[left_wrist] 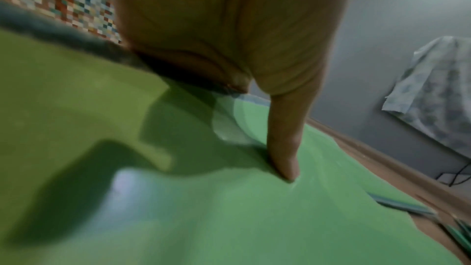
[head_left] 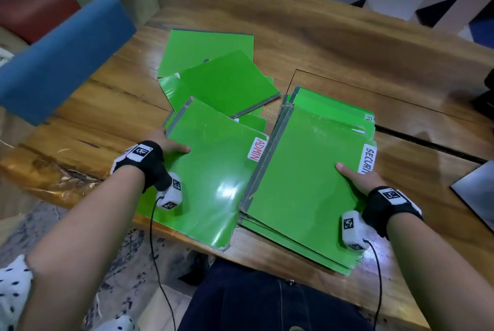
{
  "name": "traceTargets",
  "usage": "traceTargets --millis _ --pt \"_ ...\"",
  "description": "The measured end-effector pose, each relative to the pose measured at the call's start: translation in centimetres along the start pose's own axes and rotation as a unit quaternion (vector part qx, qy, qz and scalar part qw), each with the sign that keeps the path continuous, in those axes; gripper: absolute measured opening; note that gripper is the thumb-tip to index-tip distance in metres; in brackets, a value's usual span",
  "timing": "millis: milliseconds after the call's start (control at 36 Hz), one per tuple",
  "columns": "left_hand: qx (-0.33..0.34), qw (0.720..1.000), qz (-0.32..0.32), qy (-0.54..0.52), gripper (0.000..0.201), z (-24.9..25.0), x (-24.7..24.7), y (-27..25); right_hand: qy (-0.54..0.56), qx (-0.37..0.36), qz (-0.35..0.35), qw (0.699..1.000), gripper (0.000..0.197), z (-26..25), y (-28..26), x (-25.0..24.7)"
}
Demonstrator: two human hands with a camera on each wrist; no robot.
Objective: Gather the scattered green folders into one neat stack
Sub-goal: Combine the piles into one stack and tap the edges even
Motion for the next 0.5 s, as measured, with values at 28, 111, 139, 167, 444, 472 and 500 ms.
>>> traceTargets --millis 28,111,139,167,444,472,500 --pt "0.000 1.000 -0.007 -0.009 0.075 0.1 -0.1 -0.1 -0.002 -0.003 -0.001 1.000 0.065 0.0 0.0 0.0" --pt "-0.007 1.000 -0.012 -0.016 0.084 0.1 0.0 -0.2 -0.002 -0.005 -0.002 1.000 0.064 0.0 -0.1 0.0" --pt "-0.010 1.000 -0.008 -0.012 0.083 0.0 0.1 -0.2 -0.006 -0.004 -0.002 1.000 0.064 0.0 -0.2 0.0" --pt "-0.015 1.000 -0.002 -0.007 0.080 -0.1 0.2 -0.2 -0.006 -0.005 -0.001 1.000 0.064 0.0 -0.2 0.0" --pt "-0.048 0.998 -0.013 0.024 0.079 -0.8 -0.2 -1.5 0.010 -0.001 -0.007 1.000 0.063 0.3 0.2 0.0" --pt "-0.040 0.999 -0.009 0.034 0.079 -0.7 -0.1 -1.7 0.010 0.000 -0.009 1.000 0.062 0.4 0.3 0.0" --pt "-0.032 0.998 -0.003 0.051 0.079 -0.5 -0.1 -1.9 0.011 0.001 -0.010 1.000 0.062 0.4 0.4 0.0"
Point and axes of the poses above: each hand's wrist, its own y-axis towards the middle knuckle, its own x-axis out of the palm, z = x × y, the point moved 1 cm from there along y, towards the middle knuckle, and after that the axes turned 2 degrees about x, right-handed, at the moved point
